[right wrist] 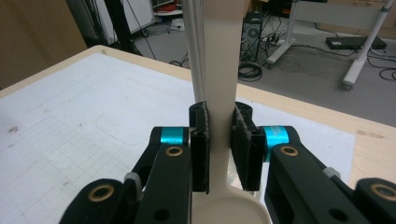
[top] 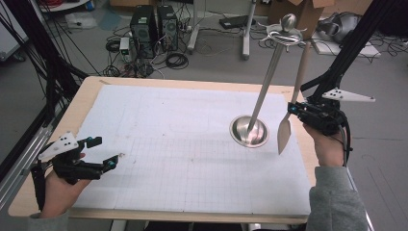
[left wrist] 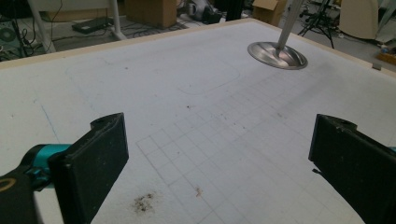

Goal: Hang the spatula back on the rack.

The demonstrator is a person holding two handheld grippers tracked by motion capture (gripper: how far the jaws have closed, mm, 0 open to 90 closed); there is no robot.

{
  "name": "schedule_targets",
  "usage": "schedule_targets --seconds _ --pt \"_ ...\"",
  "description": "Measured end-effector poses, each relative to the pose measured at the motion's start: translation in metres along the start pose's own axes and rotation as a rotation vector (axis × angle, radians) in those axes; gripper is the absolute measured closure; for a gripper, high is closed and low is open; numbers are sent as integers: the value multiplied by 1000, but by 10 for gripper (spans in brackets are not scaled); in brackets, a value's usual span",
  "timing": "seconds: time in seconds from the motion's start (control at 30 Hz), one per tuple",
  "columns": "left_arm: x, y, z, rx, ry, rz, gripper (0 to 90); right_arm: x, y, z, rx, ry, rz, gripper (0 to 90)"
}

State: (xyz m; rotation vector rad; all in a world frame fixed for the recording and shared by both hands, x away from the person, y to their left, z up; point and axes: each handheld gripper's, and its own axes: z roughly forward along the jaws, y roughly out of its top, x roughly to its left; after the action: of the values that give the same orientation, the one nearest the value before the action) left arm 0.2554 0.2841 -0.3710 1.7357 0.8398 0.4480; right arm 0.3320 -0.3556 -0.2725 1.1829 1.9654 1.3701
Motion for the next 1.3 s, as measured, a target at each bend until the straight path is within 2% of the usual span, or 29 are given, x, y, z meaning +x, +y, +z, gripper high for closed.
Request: schedule_targets --seconds 0.57,0.8,0.93,1.17,1.3 --pt "0 -1 -1 5 3 -2 52 -2 2 12 5 9 -7 788" --pt "0 -1 -1 4 3 0 52 -3 1 12 -12 13 -11 784" --pt "0 -2 0 11 3 1 52 -4 -1 13 -21 27 -5 775" --pt "0 -2 1 10 3 2 52 -4 -1 13 -32 26 7 738" --pt "1 -2 0 9 4 -4 52 -4 -1 14 -30 32 -4 716"
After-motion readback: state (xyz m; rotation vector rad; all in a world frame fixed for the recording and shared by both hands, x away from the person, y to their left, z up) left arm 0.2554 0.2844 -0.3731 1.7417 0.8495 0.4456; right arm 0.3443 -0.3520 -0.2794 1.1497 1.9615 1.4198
